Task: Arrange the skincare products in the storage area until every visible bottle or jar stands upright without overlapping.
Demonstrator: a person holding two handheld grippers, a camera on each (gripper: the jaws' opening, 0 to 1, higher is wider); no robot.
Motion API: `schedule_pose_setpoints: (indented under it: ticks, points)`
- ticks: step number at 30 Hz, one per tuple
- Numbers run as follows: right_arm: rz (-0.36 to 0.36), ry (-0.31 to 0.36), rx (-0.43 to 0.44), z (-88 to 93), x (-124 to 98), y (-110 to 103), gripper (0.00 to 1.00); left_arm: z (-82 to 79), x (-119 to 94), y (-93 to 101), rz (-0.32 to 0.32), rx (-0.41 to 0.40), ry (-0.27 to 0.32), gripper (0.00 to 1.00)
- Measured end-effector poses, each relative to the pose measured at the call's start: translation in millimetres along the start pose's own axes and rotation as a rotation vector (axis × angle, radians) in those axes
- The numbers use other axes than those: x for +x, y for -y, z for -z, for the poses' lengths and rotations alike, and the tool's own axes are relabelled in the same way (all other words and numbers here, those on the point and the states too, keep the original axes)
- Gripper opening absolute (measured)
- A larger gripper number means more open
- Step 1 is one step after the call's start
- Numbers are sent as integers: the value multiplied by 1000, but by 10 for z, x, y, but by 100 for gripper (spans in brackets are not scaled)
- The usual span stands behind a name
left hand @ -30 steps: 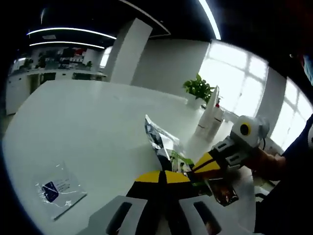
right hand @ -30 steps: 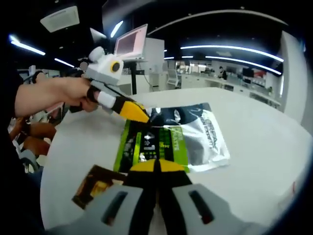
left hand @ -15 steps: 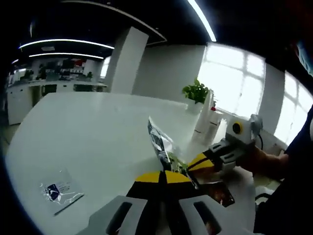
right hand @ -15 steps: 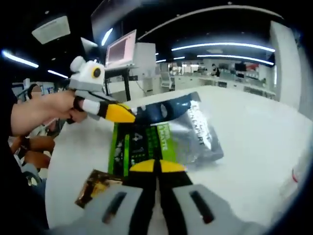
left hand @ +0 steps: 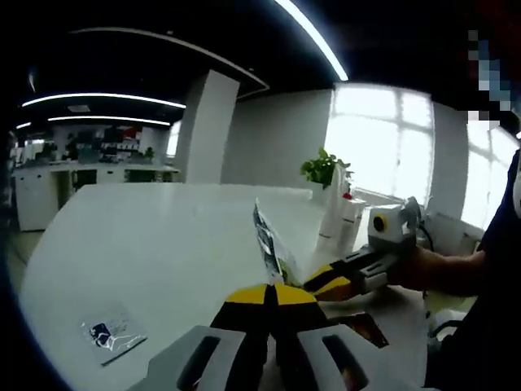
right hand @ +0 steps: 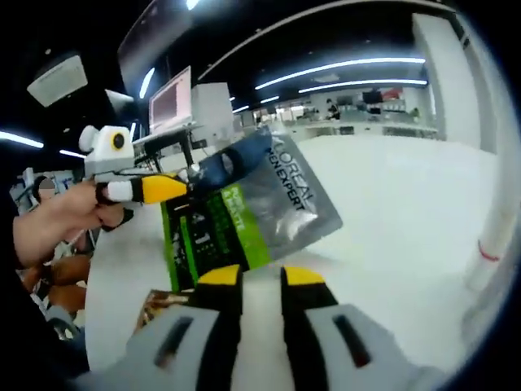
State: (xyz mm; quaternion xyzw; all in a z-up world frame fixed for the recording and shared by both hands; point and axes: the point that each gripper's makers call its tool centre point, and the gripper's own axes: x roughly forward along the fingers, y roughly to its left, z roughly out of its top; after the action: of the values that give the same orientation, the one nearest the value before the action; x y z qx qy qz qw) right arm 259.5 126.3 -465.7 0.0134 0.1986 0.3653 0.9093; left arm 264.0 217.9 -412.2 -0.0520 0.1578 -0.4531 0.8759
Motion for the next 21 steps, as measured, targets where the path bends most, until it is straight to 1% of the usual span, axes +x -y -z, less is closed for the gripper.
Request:
schedule_pose_setpoints:
  ticks: [2, 5, 10, 12, 14, 17, 18, 20, 21]
  points:
    - [-20, 15, 25, -26, 8, -29, 17, 6, -4, -4, -4, 2, -2, 0]
    - [-28, 5, 49, -11, 26, -21, 18, 25, -2, 6, 1, -11, -4, 0]
    - [-69, 13, 130, -26, 24, -34, 20, 35, 5, 0, 2, -8, -7, 0]
    - [-86, 27, 176, -39, 11, -60, 21, 23, 7, 11, 12, -35, 1, 0]
    - [-96, 34, 193, -48, -16, -29, 21, 21, 6, 14, 11, -37, 2, 0]
    - [-119, 60, 230, -94, -25, -62, 22, 15, -7, -2, 10, -59, 9, 0]
    - [-125, 64, 239, -101, -27, -70, 22, 19, -11, -10, 10, -63, 9, 0]
    - [-127, 65, 215, -103, -34, -107, 16, 36, -19, -21, 5, -57, 2, 0]
    - [-132, 71, 218, -112, -35, -131, 14, 47, -22, -26, 4, -56, -3, 0]
